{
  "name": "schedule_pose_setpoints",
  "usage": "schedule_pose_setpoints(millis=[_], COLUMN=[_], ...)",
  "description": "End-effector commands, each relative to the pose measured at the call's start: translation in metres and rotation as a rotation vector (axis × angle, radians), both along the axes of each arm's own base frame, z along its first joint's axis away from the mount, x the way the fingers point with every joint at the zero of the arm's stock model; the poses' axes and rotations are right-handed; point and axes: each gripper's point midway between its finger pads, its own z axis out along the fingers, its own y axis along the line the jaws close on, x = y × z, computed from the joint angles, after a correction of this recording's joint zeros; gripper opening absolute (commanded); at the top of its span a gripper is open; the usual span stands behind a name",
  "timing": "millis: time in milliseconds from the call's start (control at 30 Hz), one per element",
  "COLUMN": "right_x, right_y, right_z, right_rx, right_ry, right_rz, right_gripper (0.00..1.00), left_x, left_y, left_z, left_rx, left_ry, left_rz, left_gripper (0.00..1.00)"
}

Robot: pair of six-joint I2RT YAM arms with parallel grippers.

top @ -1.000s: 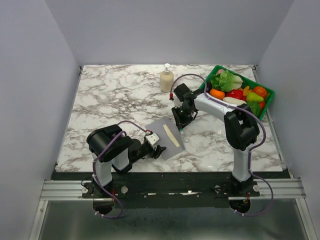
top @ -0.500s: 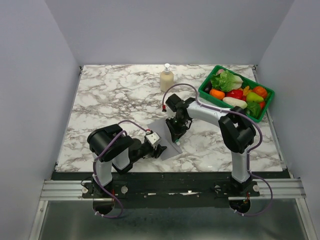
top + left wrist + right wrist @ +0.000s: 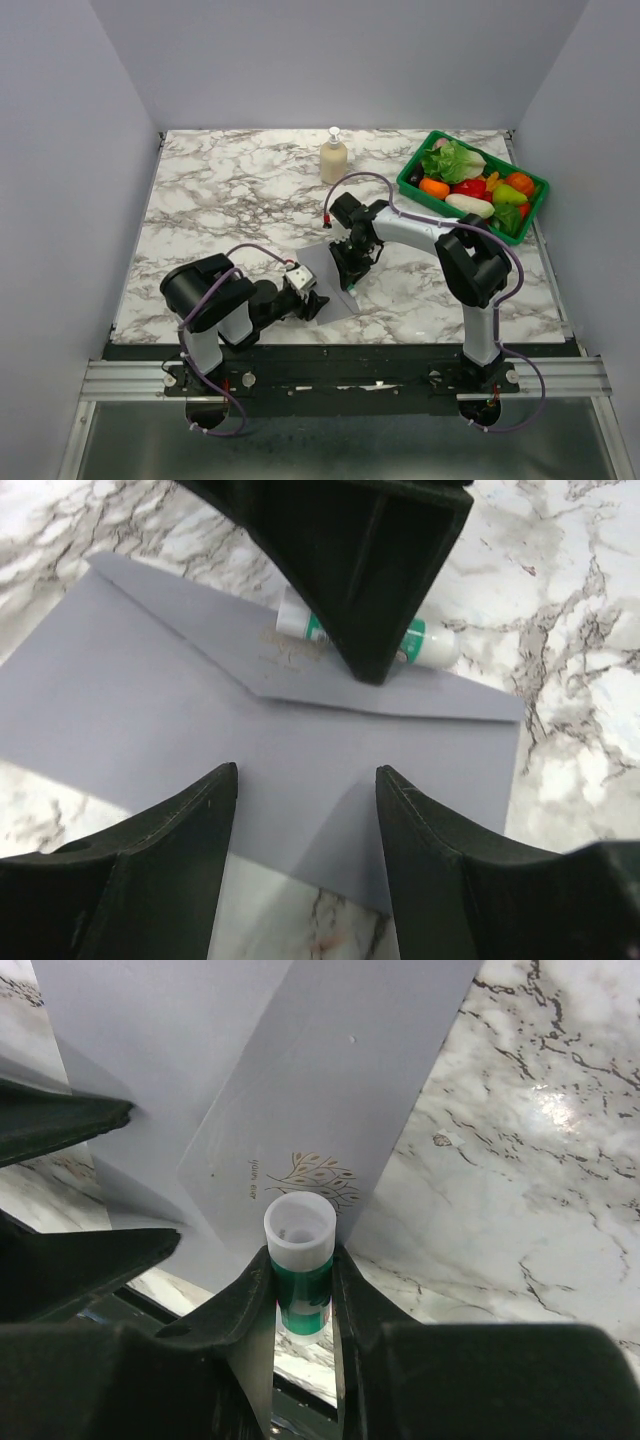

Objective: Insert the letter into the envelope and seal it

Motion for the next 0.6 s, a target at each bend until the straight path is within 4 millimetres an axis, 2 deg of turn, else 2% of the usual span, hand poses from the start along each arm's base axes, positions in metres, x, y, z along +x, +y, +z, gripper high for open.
schedule_pose_setpoints(millis=[0, 33, 67, 100, 133, 167, 200, 267, 300, 333, 400, 433, 567], right_x=[-0.006, -0.006, -0.006, -0.007, -0.006, -0.006, -0.005, -0.006, -0.005, -0.005, -0.004, -0.004, -0.004], right_y=[-0.006, -0.006, -0.006, -0.006, -0.006, -0.006, -0.005, -0.005, -0.004, -0.002, -0.002, -0.001, -0.001], right_z=[-0.024, -0.024, -0.024, -0.023, -0.024, -0.024, -0.024, -0.024, -0.024, -0.024, -0.023, -0.023, -0.023], right_rx=[-0.042, -0.040, -0.039, -0.034, -0.037, -0.036, -0.033, -0.031, -0.028, -0.024, -0.020, -0.019, -0.017], right_ry=[0.009, 0.011, 0.010, 0.010, 0.008, 0.007, 0.006, 0.009, 0.008, 0.006, 0.004, 0.003, 0.004], right_rz=[-0.003, -0.004, -0.004, -0.003, -0.005, -0.005, -0.006, -0.004, -0.004, -0.005, -0.007, -0.008, -0.009], right_gripper=[0.01, 0.01, 0.01, 0.01, 0.01, 0.01, 0.01, 0.01, 0.01, 0.01, 0.01, 0.01, 0.01], left_x=[0.011, 0.012, 0.019, 0.024, 0.026, 0.034, 0.039, 0.044, 0.046, 0.048, 0.049, 0.047, 0.042], left_y=[-0.001, 0.001, -0.004, -0.004, -0.001, -0.004, -0.001, 0.001, 0.002, 0.001, -0.005, -0.010, -0.023], left_z=[0.067, 0.057, 0.067, 0.086, 0.073, 0.087, 0.092, 0.107, 0.109, 0.107, 0.104, 0.095, 0.084], left_rx=[-0.172, -0.120, -0.122, -0.139, -0.069, -0.059, -0.045, -0.025, 0.005, 0.017, 0.035, 0.048, 0.005], left_ry=[-0.130, -0.100, -0.118, -0.151, -0.105, -0.148, -0.165, -0.204, -0.235, -0.234, -0.244, -0.221, -0.183], left_rz=[0.054, 0.058, 0.065, 0.081, 0.096, 0.103, 0.126, 0.133, 0.132, 0.127, 0.093, 0.063, 0.014], left_gripper=[0.66, 0.65, 0.65, 0.64, 0.64, 0.63, 0.61, 0.28, 0.05, 0.00, 0.00, 0.00, 0.00])
